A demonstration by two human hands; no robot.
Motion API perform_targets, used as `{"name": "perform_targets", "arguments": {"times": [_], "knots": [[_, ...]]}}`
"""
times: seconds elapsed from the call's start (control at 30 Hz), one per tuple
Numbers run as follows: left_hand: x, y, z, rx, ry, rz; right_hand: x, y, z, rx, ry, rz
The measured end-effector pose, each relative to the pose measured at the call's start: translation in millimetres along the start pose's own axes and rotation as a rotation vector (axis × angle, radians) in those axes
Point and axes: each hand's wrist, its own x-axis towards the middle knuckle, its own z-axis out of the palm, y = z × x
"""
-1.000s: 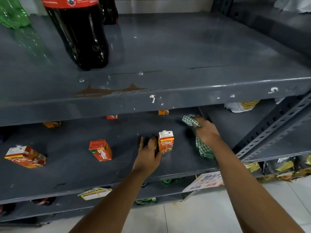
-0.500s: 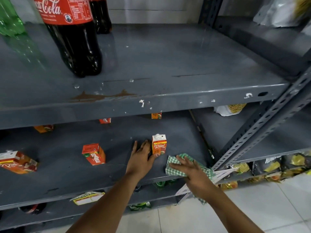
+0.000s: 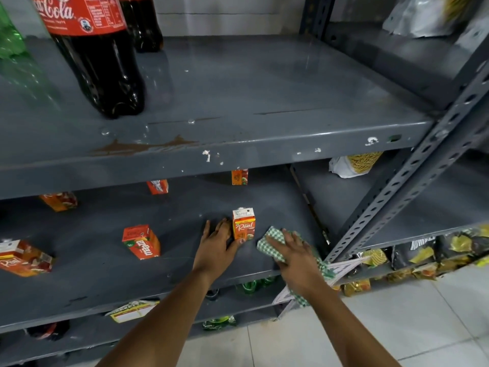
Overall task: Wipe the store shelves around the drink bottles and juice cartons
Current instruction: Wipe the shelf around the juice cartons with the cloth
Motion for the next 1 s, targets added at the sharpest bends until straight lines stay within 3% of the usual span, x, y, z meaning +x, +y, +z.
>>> {"name": "perform_targets", "arguments": {"times": [0.17, 0.33, 0.4, 0.47, 0.57, 0.67, 0.83, 0.9, 0.97, 1.0], "knots": [[-0.4, 5.1, -5.8, -0.118, 0.03, 0.035, -39.5, -29.9, 21.1, 0.092, 0.008, -0.14], [-12.3, 7.6, -16.7, -0.208, 0.038, 0.027, -50.1, -51.5, 23.7, 0.16, -0.13, -0.292], [-20.8, 6.6, -18.0, -0.224, 0.055, 0.037, -48.2, -53.1, 4.3, 0.35, -0.155, -0.228], [-29.8, 1.2, -17.7, -0.235, 0.069, 0.017, -37.7, -42.6, -10.8, 0.441, -0.051, -0.081], [-38.0, -9.3, -17.0, -0.254, 0.064, -0.003, -12.0, -24.5, -7.4, 0.171, 0.118, 0.035], [-42.7, -7.2, -18.2, -0.262, 0.062, -0.018, -9.3, -32.2, 16.0, 0.0, 0.033, 0.011], [-46.3, -0.9, -20.7, -0.269, 0.07, -0.028, -42.8, -65.7, 43.0, -0.033, 0.027, -0.242], [-46.8, 4.6, -24.3, -0.27, 0.057, -0.05, -48.2, -71.3, 36.9, 0.077, -0.011, -0.307], [-49.6, 7.5, -24.7, -0.196, 0.054, -0.039, -52.2, -72.8, 14.6, 0.303, -0.175, -0.176], [-50.9, 5.9, -23.0, -0.123, 0.041, -0.02, -52.4, -68.9, 2.2, 0.382, -0.157, -0.085]]}}
